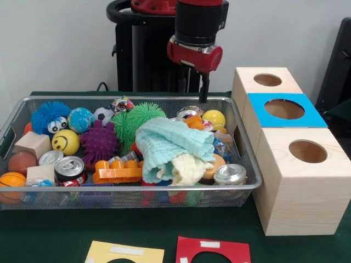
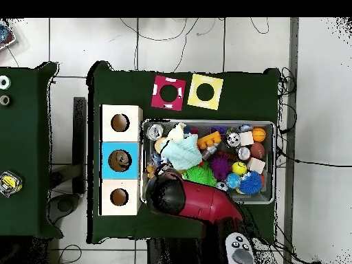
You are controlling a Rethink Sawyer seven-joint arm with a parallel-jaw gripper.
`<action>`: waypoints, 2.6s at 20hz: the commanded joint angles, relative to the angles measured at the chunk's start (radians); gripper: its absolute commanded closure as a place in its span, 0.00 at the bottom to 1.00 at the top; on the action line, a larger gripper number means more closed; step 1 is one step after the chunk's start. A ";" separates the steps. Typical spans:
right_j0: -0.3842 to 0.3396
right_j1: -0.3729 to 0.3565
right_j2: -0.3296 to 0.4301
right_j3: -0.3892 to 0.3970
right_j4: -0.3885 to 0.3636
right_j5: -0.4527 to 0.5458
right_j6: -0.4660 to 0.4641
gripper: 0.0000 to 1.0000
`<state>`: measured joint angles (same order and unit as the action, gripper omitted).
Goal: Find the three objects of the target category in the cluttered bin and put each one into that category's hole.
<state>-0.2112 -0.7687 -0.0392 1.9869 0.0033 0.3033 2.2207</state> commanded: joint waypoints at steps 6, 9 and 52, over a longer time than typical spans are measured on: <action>-0.060 0.082 0.108 -0.128 0.037 0.073 0.050 0.00; -0.064 0.092 0.110 -0.167 0.043 0.125 0.043 0.00; -0.413 -0.151 0.260 0.175 -0.170 0.069 -0.234 0.00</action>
<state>-0.5439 -1.0243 0.0513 1.9946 -0.0345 0.5713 2.2207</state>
